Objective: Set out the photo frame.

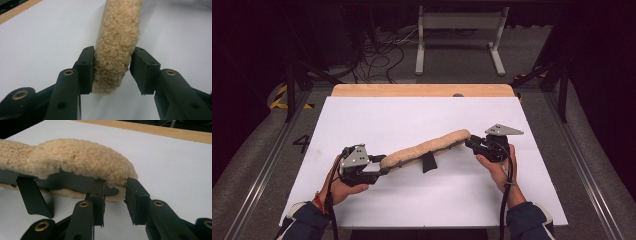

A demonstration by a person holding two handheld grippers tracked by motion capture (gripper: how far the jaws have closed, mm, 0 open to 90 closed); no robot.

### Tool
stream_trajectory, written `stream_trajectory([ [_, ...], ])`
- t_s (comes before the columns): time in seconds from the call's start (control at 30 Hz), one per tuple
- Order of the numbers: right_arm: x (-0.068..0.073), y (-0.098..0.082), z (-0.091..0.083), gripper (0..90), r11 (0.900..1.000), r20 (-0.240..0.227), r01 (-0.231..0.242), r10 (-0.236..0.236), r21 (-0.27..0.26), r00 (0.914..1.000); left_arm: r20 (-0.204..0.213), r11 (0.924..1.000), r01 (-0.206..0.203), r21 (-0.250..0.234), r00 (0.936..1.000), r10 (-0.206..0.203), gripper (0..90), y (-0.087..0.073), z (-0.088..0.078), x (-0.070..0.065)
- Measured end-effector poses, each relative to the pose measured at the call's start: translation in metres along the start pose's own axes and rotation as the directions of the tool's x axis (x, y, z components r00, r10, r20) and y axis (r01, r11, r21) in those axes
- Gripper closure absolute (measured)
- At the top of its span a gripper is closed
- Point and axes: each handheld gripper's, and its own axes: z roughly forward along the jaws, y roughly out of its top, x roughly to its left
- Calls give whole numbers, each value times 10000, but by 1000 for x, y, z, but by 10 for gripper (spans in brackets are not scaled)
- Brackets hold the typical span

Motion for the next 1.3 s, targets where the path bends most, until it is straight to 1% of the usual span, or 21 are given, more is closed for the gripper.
stream_trajectory([
  [0.13, 1, 0, 3, 686, 9999, -156, 40, -38, 125, 9999, 168, 10000, -27, 3, 9999, 27, 562, 0, -2, -4],
  [0.17, 2, 0, 4, 683, 9998, -368, 121, -114, 184, 9993, 174, 9999, -162, 23, 9997, 162, 562, 0, -2, -7],
  [0.2, 6, 1, 6, 677, 9990, -240, 374, -368, 256, 9990, 125, 9998, -172, 61, 9998, 171, 561, 0, -2, -8],
  [0.23, 8, 1, 7, 674, 9986, -116, 472, -470, 244, 9988, 65, 9997, -226, 110, 9997, 225, 556, 0, -2, -10],
  [0.33, 13, 1, 7, 686, 9985, -249, 513, -509, 165, 9984, 9, 9997, -236, 56, 9997, 236, 554, 0, -2, -11],
  [0.43, 15, -3, 6, 714, 9993, -427, 374, -370, 83, 9984, 76, 9998, -180, -64, 9998, 181, 528, -1, -2, -11],
  [0.5, 18, -4, 4, 718, 9988, -553, 475, -467, 137, 9974, 231, 9996, -263, -120, 9994, 266, 501, -2, -1, -11],
  [0.53, 21, -5, 3, 712, 9981, -521, 601, -595, 95, 9969, 209, 9995, -293, -100, 9993, 296, 484, -2, 0, -11],
  [0.6, 24, -6, 0, 702, 9982, -547, 601, -597, 40, 9967, 239, 9995, -309, -108, 9992, 311, 485, -3, 0, -12],
  [0.7, 32, -7, -4, 701, 9963, -700, 859, -857, -9, 9939, 295, 9992, -388, -95, 9988, 391, 506, -3, -1, -13],
  [0.73, 34, -8, -4, 701, 9967, -817, 817, -816, -18, 9933, 314, 9992, -391, -103, 9987, 394, 508, -3, -1, -13],
  [0.8, 42, -13, -2, 684, 9954, -1008, 946, -926, 152, 9906, 324, 9991, -408, -114, 9986, 412, 510, -3, -1, -14],
  [0.83, 42, -13, -2, 684, 9954, -1008, 946, -926, 152, 9906, 324, 9991, -408, -114, 9986, 412, 516, -3, -1, -14],
  [0.87, 53, -20, 5, 626, 9927, -1142, 1107, -1046, 485, 9879, 340, 9991, -411, -122, 9986, 415, 517, -3, -1, -14],
  [0.9, 53, -20, 5, 626, 9927, -1142, 1107, -1046, 485, 9879, 385, 9990, -419, -137, 9984, 424, 517, -4, -1, -14],
  [0.93, 59, -24, 10, 609, 9898, -1245, 1257, -1168, 668, 9853, 420, 9990, -420, -168, 9982, 427, 522, -4, 0, -14],
  [0.97, 67, -29, 16, 590, 9847, -1303, 1578, -1472, 747, 9805, 419, 9990, -406, -159, 9983, 413, 523, -4, 0, -14],
  [1.0, 72, -31, 19, 569, 9822, -1332, 1711, -1598, 778, 9781, 433, 9990, -432, -143, 9981, 437, 522, -5, 1, -13],
  [1.07, 80, -33, 27, 501, 9802, -1379, 1794, -1668, 841, 9763, 489, 9990, -449, -80, 9978, 452, 512, -7, 3, -12],
  [1.17, 86, -35, 33, 468, 9799, -1325, 1813, -1694, 829, 9766, 629, 9994, -341, -1, 9974, 340, 495, -10, 8, -9],
  [1.3, 95, -36, 40, 390, 9833, -993, 1649, -1571, 765, 9826, 679, 9996, -298, 18, 9973, 296, 480, -12, 11, -8],
])
